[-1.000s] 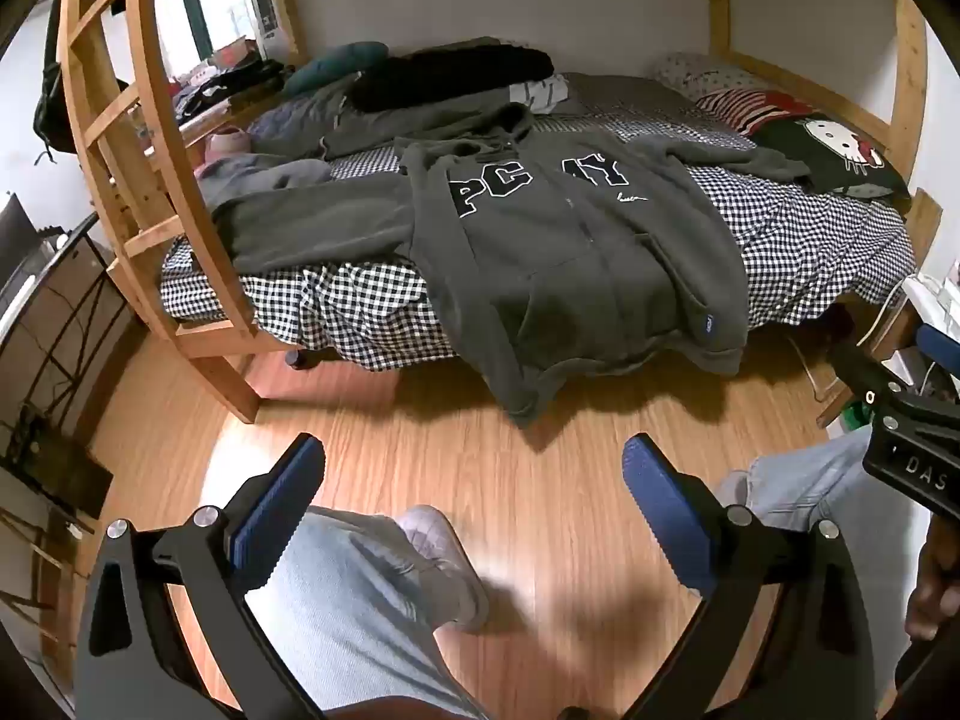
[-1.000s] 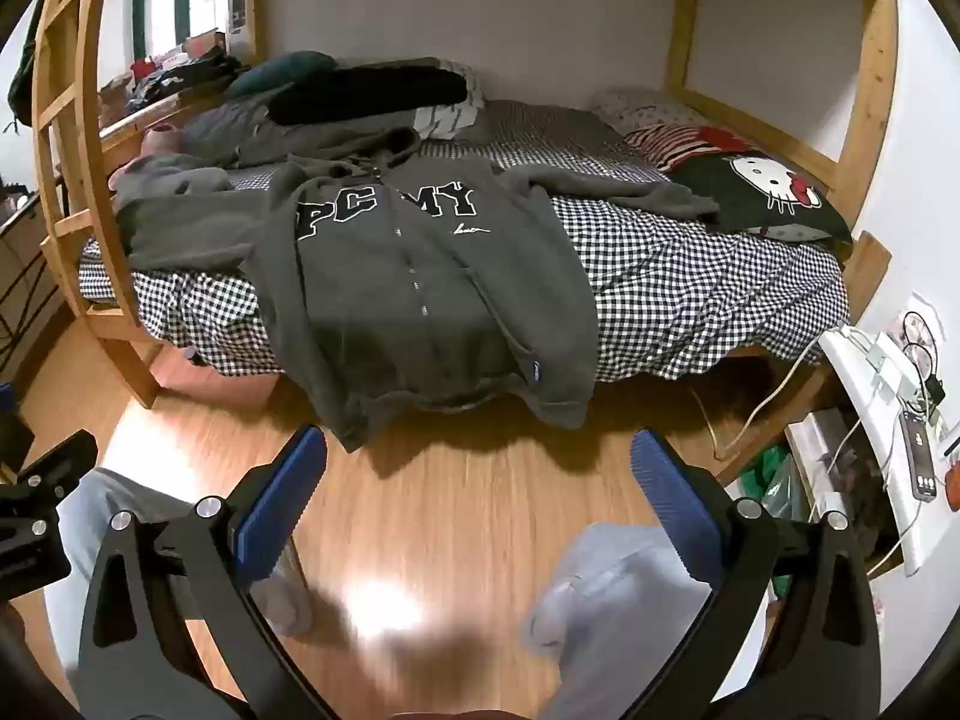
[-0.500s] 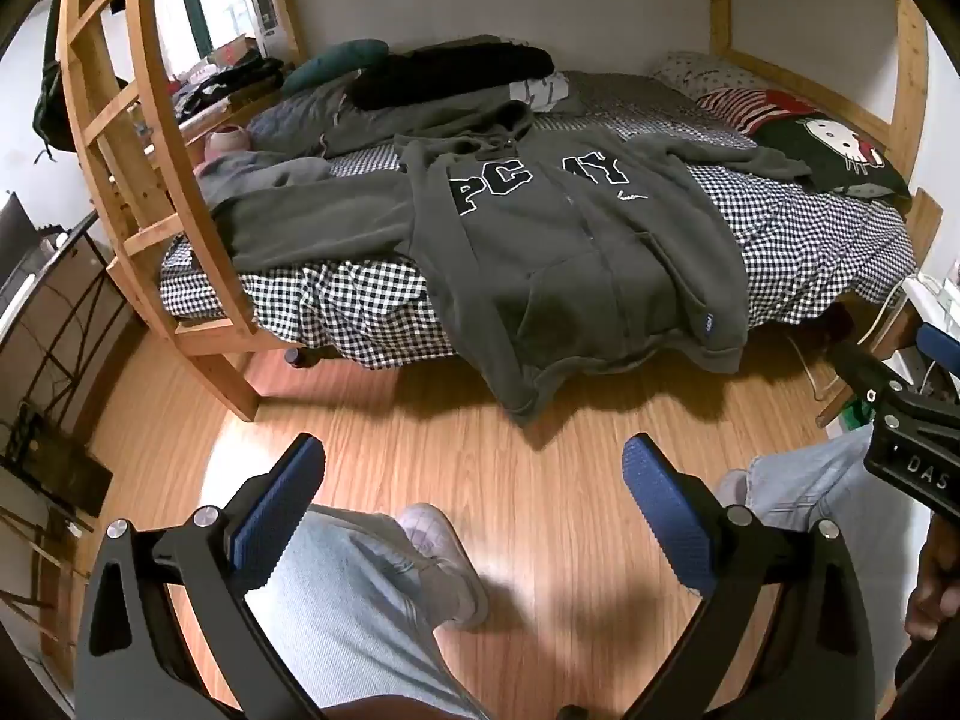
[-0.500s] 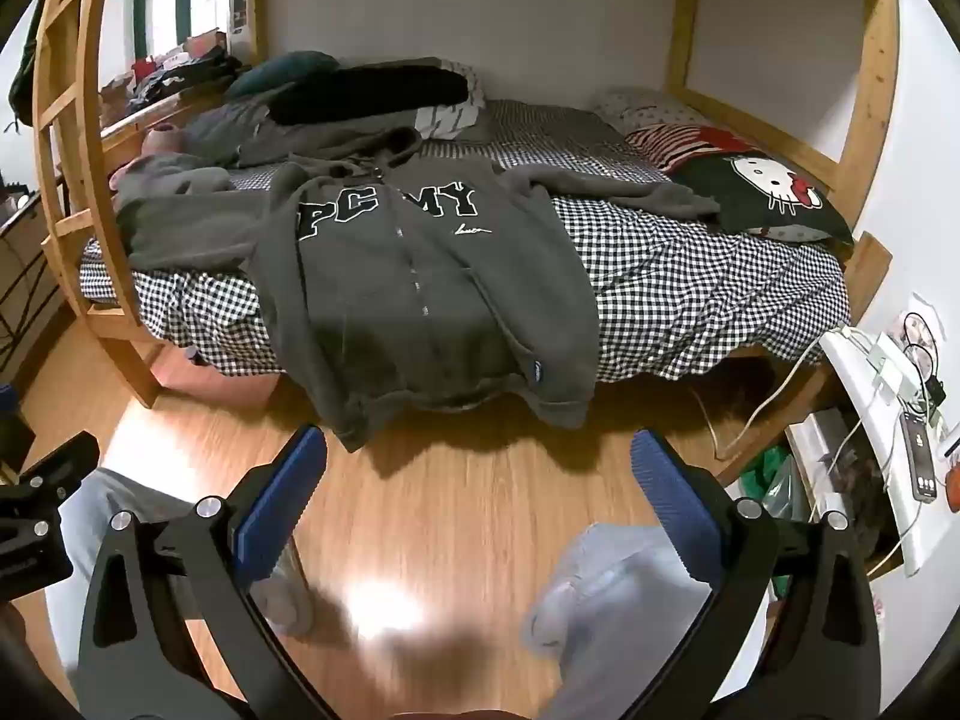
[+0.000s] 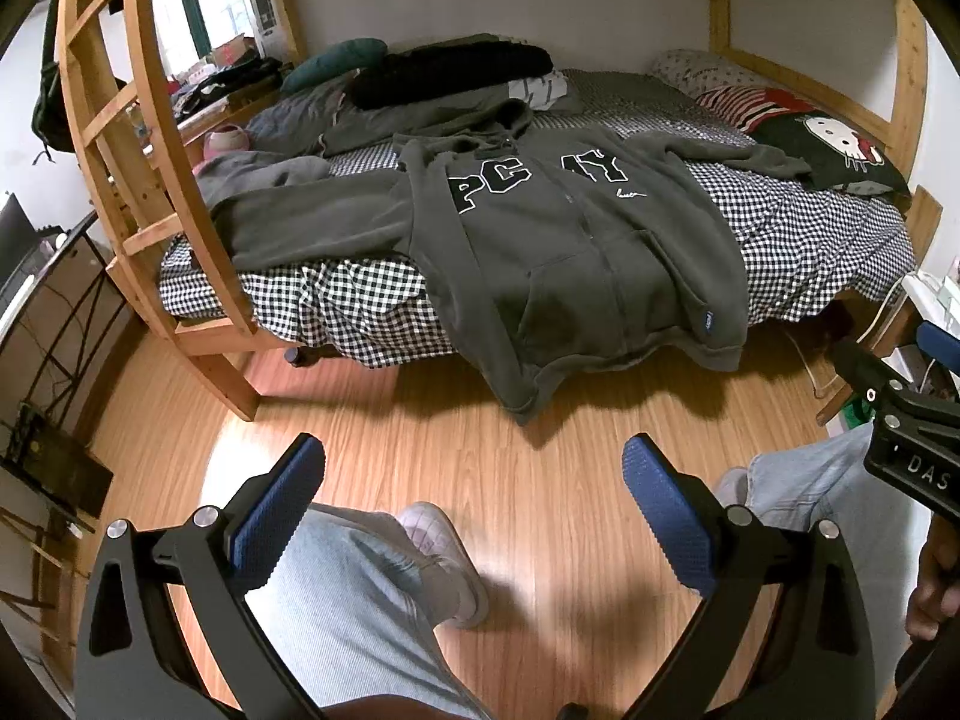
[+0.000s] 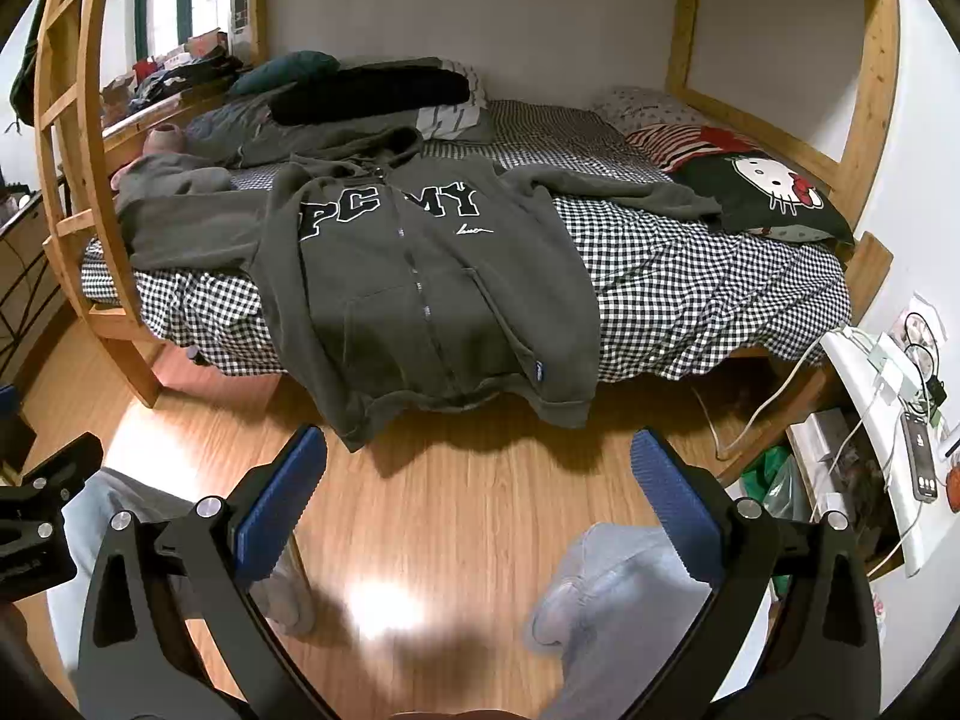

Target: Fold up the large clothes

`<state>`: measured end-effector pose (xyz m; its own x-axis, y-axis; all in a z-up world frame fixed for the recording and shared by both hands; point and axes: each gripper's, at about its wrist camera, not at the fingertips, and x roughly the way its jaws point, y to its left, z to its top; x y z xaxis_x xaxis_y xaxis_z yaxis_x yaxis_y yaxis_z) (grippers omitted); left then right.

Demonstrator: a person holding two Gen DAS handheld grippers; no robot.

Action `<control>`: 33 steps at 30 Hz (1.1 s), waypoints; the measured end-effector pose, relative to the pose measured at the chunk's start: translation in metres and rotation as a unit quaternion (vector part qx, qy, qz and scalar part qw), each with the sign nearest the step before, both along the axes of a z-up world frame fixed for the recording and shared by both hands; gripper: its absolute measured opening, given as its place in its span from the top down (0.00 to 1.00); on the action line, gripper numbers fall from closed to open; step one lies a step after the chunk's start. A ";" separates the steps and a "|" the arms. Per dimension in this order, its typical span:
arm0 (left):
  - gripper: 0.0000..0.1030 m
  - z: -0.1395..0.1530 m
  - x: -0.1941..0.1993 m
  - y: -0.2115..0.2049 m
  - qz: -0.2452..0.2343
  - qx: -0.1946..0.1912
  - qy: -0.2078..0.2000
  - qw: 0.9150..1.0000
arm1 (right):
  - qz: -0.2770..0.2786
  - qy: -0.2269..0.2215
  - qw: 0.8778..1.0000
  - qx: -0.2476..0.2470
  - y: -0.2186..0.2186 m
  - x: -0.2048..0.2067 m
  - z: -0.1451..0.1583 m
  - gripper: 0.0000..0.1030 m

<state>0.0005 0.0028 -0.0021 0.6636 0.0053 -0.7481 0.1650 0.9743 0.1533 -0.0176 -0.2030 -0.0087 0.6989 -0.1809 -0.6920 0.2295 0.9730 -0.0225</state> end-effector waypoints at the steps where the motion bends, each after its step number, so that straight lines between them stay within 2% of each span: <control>1: 0.05 0.000 0.000 -0.003 0.000 0.002 0.001 1.000 | 0.000 0.000 1.000 0.000 0.000 0.000 0.000 0.03; 33: 0.05 -0.002 0.000 -0.001 0.000 0.006 0.008 1.000 | 0.001 0.001 1.000 0.002 -0.001 0.000 0.000 0.03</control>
